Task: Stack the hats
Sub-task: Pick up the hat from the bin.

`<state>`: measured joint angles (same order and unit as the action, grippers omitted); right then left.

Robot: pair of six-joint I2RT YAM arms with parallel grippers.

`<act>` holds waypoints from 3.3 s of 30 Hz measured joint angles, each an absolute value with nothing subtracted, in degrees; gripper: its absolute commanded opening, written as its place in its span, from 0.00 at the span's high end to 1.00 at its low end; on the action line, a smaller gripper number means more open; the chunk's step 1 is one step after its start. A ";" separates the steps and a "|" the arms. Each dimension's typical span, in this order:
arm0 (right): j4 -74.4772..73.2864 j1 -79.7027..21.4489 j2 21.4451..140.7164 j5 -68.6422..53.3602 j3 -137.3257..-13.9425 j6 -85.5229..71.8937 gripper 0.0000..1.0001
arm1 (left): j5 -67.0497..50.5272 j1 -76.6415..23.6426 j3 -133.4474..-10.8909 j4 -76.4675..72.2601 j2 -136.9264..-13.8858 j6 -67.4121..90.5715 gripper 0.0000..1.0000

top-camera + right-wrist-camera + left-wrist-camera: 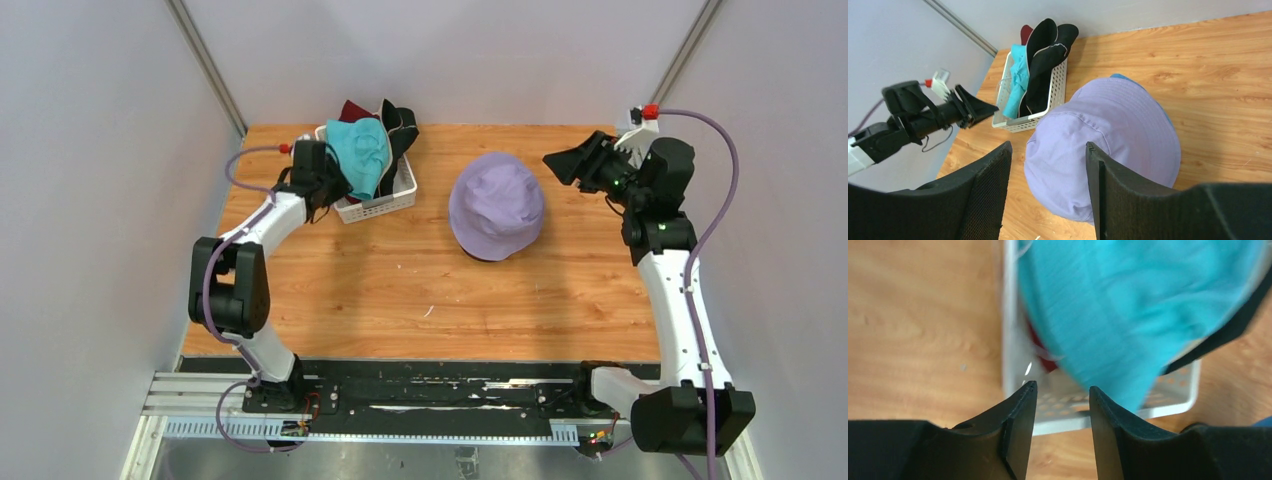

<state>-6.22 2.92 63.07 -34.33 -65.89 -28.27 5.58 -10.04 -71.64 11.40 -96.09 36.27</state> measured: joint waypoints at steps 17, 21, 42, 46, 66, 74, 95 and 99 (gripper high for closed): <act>-6.68 1.98 63.24 -33.87 -62.83 -27.33 0.45 | -7.38 -8.64 -43.05 -18.48 -86.80 59.68 0.48; -6.59 1.98 63.31 -33.87 -62.70 -27.33 0.45 | -8.19 -8.64 -43.05 -21.93 -87.66 61.45 0.47; -5.74 1.98 63.35 -33.87 -61.21 -27.40 0.45 | -12.91 -8.67 -40.36 -31.48 -91.77 67.77 0.47; -5.63 1.98 63.35 -33.87 -61.08 -27.38 0.45 | -12.80 -8.67 -40.14 -34.68 -92.47 68.40 0.47; -3.62 1.91 63.35 -34.26 -59.68 -27.68 0.46 | -6.42 -8.71 -34.76 -46.89 -94.04 71.16 0.80; -3.25 1.91 63.37 -34.44 -59.40 -27.86 0.46 | -6.28 -8.71 -34.96 -48.47 -93.89 71.66 0.71; -2.81 1.89 63.37 -34.44 -58.92 -28.16 0.46 | -8.43 -9.08 -31.29 -52.23 -93.67 74.59 0.60; -2.81 1.89 63.37 -34.44 -58.89 -28.16 0.46 | -8.60 -9.43 -31.14 -53.49 -94.08 75.16 0.60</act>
